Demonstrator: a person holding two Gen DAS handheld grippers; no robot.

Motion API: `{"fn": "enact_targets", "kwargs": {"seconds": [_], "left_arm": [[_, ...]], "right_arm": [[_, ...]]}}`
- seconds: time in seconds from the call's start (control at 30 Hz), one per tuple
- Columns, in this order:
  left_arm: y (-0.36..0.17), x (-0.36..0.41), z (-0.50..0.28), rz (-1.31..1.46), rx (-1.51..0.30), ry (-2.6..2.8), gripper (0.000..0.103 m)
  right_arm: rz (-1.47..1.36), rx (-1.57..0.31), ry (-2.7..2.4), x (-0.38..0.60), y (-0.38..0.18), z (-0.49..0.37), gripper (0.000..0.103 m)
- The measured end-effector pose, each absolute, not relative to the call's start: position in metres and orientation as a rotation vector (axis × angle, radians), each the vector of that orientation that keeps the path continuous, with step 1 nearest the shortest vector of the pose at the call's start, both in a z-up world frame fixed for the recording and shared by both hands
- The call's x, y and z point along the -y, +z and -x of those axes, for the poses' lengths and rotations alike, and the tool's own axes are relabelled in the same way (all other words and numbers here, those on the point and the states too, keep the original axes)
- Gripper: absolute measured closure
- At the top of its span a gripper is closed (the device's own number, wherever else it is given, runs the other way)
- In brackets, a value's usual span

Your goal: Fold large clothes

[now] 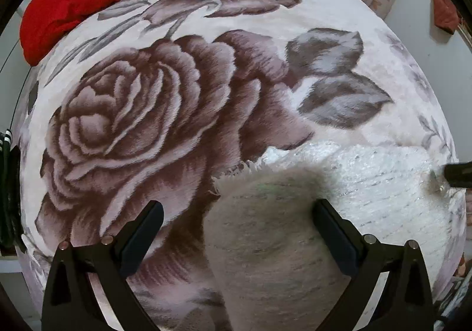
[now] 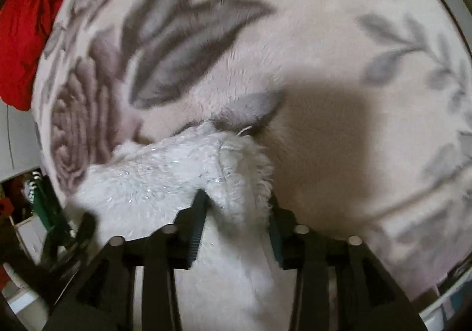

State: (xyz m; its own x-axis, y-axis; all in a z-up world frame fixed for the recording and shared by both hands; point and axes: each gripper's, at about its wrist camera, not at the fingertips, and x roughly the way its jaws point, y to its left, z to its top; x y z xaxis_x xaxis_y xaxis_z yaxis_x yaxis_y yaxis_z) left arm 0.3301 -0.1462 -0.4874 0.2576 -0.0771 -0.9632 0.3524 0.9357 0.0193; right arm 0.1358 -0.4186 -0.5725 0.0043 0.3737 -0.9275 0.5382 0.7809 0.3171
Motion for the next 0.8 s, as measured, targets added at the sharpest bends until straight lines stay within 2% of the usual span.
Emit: {"fn": "enact_targets", "kwargs": {"seconds": [0.13, 0.2, 0.27, 0.33, 0.4, 0.5, 0.63, 0.8], "left_arm": [[-0.486, 0.142, -0.329, -0.253, -1.274, -0.287, 0.0], [-0.486, 0.14, -0.329, -0.246, -1.273, -0.286, 0.0], [-0.487, 0.134, -0.329, -0.234, -1.277, -0.286, 0.0], [-0.49, 0.126, -0.327, -0.221, -1.32, -0.286, 0.0], [-0.48, 0.113, -0.32, -0.187, -1.322, -0.272, 0.0], [-0.468, 0.096, -0.307, -0.192, -1.292, -0.22, 0.0], [-0.485, 0.081, -0.295, -0.178, -1.355, -0.157, 0.0], [-0.469, 0.066, -0.293, -0.124, -1.362, -0.116, 0.0]], "right_arm": [[-0.659, -1.489, -0.091, 0.403, -0.499, -0.123, 0.061], [-0.657, -1.494, 0.026, 0.377, -0.489, -0.125, 0.061], [-0.63, -1.536, 0.117, 0.351, -0.504, -0.133, 0.061], [-0.58, -1.678, 0.09, 0.331, -0.553, -0.141, 0.068], [-0.565, -1.751, 0.098, 0.317, -0.594, -0.144, 0.069], [-0.446, -1.797, 0.131, 0.299, -0.597, -0.154, 0.07], [-0.363, -1.833, 0.111, 0.288, -0.614, -0.161, 0.07], [-0.26, -1.799, 0.059, 0.272, -0.614, -0.159, 0.07]]}}
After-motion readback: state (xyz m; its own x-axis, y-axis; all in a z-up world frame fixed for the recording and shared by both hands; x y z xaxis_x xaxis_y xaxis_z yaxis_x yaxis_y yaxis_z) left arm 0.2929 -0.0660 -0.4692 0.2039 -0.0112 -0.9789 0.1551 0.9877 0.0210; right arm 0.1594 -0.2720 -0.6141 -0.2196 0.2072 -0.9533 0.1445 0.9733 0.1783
